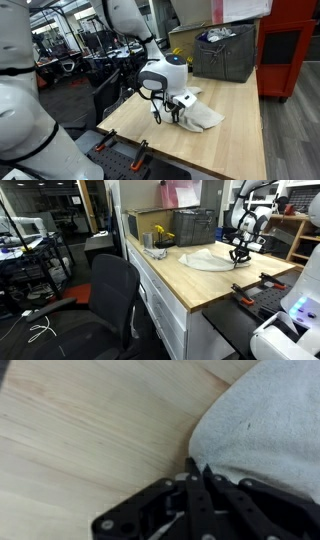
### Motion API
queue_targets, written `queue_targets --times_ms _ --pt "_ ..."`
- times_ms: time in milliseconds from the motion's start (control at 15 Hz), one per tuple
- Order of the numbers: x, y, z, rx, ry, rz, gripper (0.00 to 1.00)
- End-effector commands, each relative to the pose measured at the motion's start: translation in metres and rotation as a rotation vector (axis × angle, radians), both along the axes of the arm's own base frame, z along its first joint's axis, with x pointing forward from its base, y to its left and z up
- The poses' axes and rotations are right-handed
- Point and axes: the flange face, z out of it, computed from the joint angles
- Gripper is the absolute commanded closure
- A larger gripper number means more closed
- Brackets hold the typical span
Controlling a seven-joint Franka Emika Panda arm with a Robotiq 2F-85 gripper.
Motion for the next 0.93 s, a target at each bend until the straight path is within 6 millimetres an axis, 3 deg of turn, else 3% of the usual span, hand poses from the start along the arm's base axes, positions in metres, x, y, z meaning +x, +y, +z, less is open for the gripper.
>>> queue_targets --times_ms 0,400,467,533,867 --pt "-0.032 0.009 0.021 0.054 0.112 0.108 0.99" --pt "-0.055 0.008 0.045 0.077 0.363 0.279 0.99" --pt "-0.055 0.007 0.052 0.076 0.385 0.289 0.71" --pt "-0.055 0.006 0.059 0.076 0.397 0.293 0.69" --pt "-0.041 0.007 0.095 0.045 0.291 0.34 0.32"
